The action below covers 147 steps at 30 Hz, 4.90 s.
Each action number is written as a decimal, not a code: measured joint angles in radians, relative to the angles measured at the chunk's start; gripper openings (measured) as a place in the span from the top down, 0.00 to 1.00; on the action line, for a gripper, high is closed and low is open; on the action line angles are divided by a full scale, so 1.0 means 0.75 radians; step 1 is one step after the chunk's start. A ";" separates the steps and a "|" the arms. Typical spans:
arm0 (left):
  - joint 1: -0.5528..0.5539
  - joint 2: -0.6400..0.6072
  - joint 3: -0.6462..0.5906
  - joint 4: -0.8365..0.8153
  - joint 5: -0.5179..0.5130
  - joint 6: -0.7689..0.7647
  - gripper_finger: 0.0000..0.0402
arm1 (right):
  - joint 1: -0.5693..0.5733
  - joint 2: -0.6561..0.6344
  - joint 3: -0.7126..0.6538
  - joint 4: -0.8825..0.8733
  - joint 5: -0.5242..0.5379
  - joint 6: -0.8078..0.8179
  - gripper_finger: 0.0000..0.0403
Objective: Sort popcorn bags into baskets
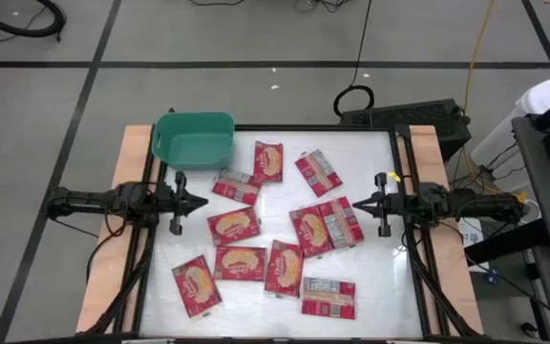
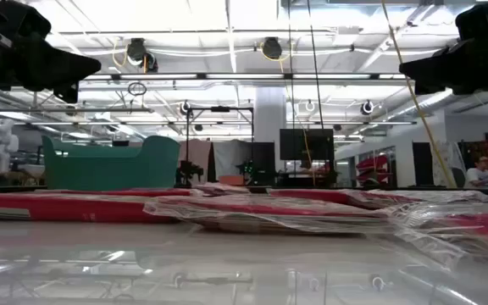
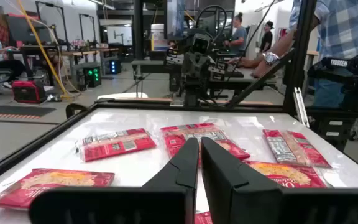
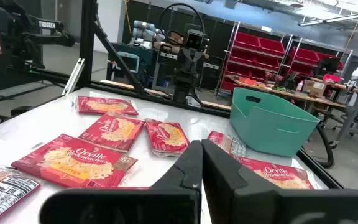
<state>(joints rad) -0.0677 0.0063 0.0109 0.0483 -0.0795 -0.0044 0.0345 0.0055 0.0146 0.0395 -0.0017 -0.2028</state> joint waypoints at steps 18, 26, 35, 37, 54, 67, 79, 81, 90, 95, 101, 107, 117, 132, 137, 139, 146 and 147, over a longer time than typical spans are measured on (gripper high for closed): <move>0.000 0.000 0.000 0.000 0.000 0.000 0.94 | 0.000 0.000 0.000 0.000 0.000 0.000 1.00; 0.000 0.000 0.000 0.000 0.000 0.000 0.94 | 0.000 0.000 0.000 0.001 0.000 0.000 1.00; 0.000 0.000 0.000 0.001 -0.001 0.000 0.94 | 0.000 0.000 0.000 0.000 0.001 0.000 1.00; 0.000 0.000 0.000 0.001 -0.001 0.000 0.94 | 0.000 0.000 0.000 0.000 0.000 0.000 1.00; 0.000 0.000 0.000 0.000 -0.001 0.000 0.94 | 0.000 0.000 0.000 0.000 0.001 0.000 1.00; 0.000 0.000 0.000 0.000 0.000 0.000 0.94 | 0.000 0.000 0.000 0.000 0.000 0.000 1.00; 0.000 0.000 0.000 0.000 0.000 0.000 0.94 | 0.000 0.000 0.000 0.000 0.001 0.000 1.00; 0.000 0.000 0.000 0.000 -0.001 0.000 0.94 | 0.000 0.000 0.000 0.000 0.000 0.000 1.00; 0.000 0.000 0.000 0.000 0.000 0.000 0.94 | 0.000 0.000 0.000 0.000 0.000 0.000 1.00; 0.000 0.000 0.000 0.000 0.000 0.000 0.94 | 0.000 0.000 0.000 0.000 0.001 0.000 1.00; 0.000 0.000 0.000 0.000 0.000 0.000 0.94 | 0.000 0.000 0.000 0.000 0.000 0.000 1.00; 0.000 0.000 0.000 0.001 0.000 0.000 0.94 | 0.000 0.000 0.000 0.000 0.000 0.000 1.00; 0.000 0.000 0.000 0.101 0.000 -0.031 0.94 | 0.000 0.000 0.000 0.001 0.001 0.000 1.00; 0.002 0.320 0.493 0.182 -0.133 -0.150 0.94 | 0.000 0.000 0.000 0.000 0.001 0.000 1.00; 0.002 0.514 0.805 0.025 -0.140 -0.046 0.94 | 0.000 0.000 0.000 0.001 0.001 0.000 1.00; 0.002 0.588 0.930 -0.053 -0.141 -0.018 0.94 | 0.000 0.000 0.000 0.001 0.001 0.000 1.00; 0.003 0.815 1.309 -0.283 -0.143 -0.010 0.94 | 0.000 0.000 0.000 0.023 -0.001 0.000 1.00; 0.003 0.846 1.363 -0.329 -0.144 -0.009 0.94 | 0.000 0.000 0.000 0.027 -0.001 0.000 1.00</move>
<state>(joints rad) -0.0658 0.6404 1.0333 -0.1987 -0.1875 -0.0113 0.0342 0.0055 0.0144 0.0597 -0.0025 -0.2028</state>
